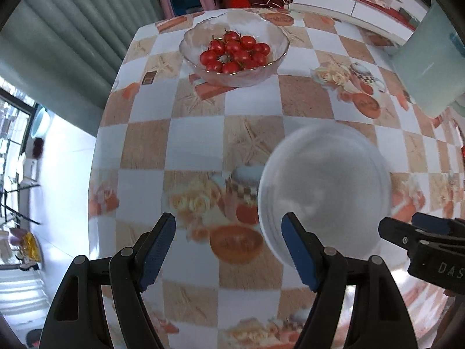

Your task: Organize plates and bowls

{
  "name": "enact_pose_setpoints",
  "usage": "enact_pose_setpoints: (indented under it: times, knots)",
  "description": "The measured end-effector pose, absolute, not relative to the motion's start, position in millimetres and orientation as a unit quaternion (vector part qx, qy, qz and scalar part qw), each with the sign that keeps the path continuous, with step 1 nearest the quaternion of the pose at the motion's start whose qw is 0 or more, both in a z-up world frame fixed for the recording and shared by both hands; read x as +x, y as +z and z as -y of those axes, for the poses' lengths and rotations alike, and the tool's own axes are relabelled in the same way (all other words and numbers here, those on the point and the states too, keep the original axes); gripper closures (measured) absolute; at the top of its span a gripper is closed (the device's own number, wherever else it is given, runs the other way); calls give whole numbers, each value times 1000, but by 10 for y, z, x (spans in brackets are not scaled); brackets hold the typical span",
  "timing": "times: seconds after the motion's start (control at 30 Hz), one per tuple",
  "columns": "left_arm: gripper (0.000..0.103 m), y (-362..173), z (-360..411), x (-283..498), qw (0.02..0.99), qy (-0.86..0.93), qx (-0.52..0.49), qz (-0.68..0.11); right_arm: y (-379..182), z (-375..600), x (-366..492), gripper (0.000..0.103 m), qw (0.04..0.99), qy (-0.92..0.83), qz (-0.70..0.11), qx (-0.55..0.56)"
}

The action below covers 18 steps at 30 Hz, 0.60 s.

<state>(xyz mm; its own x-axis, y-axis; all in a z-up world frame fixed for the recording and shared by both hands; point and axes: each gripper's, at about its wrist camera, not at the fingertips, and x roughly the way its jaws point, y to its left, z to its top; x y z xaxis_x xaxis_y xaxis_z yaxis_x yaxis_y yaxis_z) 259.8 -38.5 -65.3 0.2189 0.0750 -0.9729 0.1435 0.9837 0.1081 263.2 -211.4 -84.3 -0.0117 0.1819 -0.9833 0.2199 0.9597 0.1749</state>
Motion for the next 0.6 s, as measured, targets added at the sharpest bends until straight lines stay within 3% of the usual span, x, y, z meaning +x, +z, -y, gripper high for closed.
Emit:
enact_pose_setpoints:
  times: [0.43,0.53,0.6]
  knots:
    - [26,-989,523,2810,759,-33,96,-643,-1120,1953,2819,29,692,-14,-712,121]
    - [52,-1048,506,2838,749,-49,82,-655,-1124,1869,2838,41,698,-10,-708,105]
    - [63,-1055,531,2858,747,-61,75,-658,-1114,1790,2850,62,701,8,-706,103]
